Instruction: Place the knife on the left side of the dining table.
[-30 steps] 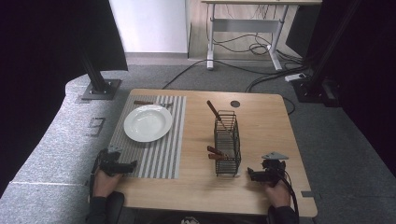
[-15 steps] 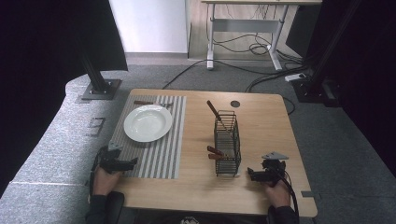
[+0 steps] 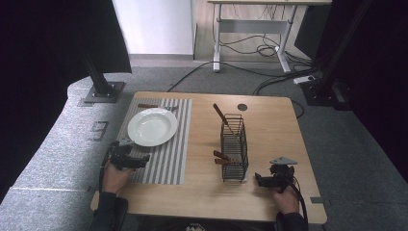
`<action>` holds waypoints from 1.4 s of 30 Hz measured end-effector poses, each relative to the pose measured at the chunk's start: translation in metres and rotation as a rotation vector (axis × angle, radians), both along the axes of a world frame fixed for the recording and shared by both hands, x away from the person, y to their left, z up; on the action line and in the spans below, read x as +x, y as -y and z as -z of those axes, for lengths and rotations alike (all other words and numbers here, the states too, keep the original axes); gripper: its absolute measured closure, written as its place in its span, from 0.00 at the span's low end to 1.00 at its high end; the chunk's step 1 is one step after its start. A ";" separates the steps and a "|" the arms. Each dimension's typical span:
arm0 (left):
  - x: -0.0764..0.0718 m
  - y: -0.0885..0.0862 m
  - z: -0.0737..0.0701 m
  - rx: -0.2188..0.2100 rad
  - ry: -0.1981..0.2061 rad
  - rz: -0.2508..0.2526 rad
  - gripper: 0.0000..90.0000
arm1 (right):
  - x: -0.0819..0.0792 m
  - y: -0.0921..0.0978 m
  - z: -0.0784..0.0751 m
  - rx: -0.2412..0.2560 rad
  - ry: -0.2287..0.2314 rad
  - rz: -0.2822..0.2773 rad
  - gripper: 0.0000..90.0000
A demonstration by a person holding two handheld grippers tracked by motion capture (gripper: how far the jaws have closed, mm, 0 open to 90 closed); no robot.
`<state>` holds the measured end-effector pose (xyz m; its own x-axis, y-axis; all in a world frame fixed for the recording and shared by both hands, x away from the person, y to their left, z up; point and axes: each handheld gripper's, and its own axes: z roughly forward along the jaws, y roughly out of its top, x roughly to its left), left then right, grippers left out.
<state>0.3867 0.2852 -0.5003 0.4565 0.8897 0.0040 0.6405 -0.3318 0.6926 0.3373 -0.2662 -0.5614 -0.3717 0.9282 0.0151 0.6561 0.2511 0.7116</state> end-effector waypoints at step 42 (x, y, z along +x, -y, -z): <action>0.061 0.109 -0.087 -0.043 0.028 0.111 0.10 | 0.000 0.000 0.000 -0.001 -0.001 0.002 0.00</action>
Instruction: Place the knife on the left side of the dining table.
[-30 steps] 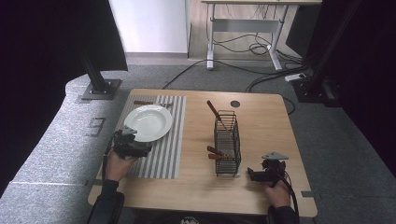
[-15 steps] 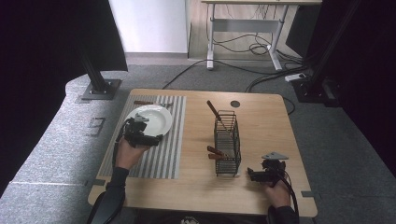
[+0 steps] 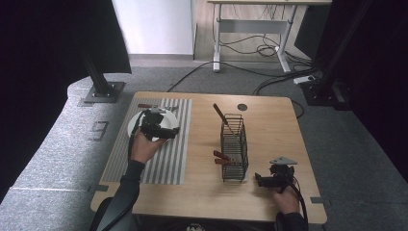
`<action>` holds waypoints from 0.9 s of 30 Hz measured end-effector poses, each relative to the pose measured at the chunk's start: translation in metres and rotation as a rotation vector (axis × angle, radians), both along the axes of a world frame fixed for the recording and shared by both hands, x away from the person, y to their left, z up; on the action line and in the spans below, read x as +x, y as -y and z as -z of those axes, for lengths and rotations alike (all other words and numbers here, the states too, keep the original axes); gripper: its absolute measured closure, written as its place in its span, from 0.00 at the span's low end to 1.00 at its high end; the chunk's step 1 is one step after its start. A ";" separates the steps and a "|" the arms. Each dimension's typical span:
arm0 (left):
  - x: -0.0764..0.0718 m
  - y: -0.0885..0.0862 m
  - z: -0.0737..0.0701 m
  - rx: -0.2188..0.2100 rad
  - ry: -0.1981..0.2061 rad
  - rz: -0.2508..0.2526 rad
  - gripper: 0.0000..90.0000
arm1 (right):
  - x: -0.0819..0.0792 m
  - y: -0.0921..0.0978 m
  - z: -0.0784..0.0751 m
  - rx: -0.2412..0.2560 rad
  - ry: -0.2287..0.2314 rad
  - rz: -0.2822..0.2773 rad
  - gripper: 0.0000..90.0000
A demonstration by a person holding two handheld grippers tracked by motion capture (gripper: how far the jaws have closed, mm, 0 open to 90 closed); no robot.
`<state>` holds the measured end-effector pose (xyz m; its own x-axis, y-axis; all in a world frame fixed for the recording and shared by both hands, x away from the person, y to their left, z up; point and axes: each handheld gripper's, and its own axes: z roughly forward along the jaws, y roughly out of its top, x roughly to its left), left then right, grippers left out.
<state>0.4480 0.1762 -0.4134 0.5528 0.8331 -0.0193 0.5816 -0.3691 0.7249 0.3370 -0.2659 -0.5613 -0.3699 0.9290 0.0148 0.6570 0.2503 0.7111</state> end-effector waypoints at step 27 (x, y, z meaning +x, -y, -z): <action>0.041 0.089 -0.027 -0.020 -0.007 0.094 0.07 | 0.000 0.000 0.000 0.000 0.000 0.000 0.00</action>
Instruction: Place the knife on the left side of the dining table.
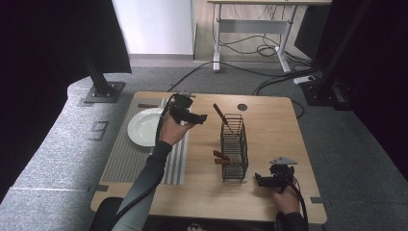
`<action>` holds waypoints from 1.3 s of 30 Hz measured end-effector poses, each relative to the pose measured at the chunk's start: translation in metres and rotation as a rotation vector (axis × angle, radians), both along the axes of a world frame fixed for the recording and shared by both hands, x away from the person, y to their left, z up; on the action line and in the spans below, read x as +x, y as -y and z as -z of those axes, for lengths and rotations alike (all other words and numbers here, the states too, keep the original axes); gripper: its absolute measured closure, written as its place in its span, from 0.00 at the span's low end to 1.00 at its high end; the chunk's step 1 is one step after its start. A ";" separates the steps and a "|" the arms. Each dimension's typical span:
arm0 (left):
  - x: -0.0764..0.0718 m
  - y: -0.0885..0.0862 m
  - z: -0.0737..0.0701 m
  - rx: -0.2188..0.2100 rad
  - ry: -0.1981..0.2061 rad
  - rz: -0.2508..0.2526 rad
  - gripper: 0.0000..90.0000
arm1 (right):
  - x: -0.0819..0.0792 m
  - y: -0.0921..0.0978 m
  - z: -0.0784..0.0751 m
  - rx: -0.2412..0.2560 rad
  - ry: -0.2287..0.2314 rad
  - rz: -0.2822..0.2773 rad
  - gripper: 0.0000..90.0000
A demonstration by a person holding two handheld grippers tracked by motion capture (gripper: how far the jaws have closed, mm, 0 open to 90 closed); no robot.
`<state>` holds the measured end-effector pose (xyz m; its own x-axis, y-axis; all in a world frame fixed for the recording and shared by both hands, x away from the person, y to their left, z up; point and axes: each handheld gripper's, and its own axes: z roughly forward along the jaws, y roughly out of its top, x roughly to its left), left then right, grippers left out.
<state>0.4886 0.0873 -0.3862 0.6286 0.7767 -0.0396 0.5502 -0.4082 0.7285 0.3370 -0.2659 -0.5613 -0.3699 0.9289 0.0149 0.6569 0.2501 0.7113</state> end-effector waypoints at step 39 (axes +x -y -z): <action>0.038 0.049 0.020 -0.387 -0.241 -0.076 0.81 | 0.000 0.000 0.000 0.000 0.001 0.000 0.00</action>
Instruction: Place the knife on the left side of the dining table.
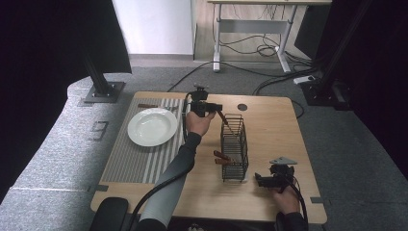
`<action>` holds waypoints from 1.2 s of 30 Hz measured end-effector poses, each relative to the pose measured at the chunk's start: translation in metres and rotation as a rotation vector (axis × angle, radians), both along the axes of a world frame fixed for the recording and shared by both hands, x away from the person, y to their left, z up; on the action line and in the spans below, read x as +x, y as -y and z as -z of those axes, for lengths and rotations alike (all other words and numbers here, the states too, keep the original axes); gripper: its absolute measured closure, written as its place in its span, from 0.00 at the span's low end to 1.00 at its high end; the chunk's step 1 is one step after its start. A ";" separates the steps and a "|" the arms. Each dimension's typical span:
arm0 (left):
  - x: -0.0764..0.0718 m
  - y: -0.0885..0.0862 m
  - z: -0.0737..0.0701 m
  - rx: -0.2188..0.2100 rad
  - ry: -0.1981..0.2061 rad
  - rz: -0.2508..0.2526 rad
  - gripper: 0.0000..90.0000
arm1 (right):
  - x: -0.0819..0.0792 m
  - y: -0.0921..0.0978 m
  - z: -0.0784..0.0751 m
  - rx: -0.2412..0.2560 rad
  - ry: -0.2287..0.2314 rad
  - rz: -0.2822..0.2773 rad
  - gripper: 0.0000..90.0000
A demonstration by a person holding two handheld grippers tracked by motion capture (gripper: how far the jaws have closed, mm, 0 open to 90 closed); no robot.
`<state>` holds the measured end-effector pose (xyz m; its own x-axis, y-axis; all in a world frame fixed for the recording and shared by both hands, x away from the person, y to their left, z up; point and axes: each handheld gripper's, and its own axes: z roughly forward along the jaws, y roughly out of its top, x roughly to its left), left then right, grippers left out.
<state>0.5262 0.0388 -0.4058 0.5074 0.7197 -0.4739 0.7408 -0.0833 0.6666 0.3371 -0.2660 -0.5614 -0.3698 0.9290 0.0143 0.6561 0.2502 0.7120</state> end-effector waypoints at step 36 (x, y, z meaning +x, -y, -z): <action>-0.034 -0.067 -0.081 -0.125 0.167 -0.008 0.89 | 0.000 0.000 0.000 0.000 0.000 0.000 0.00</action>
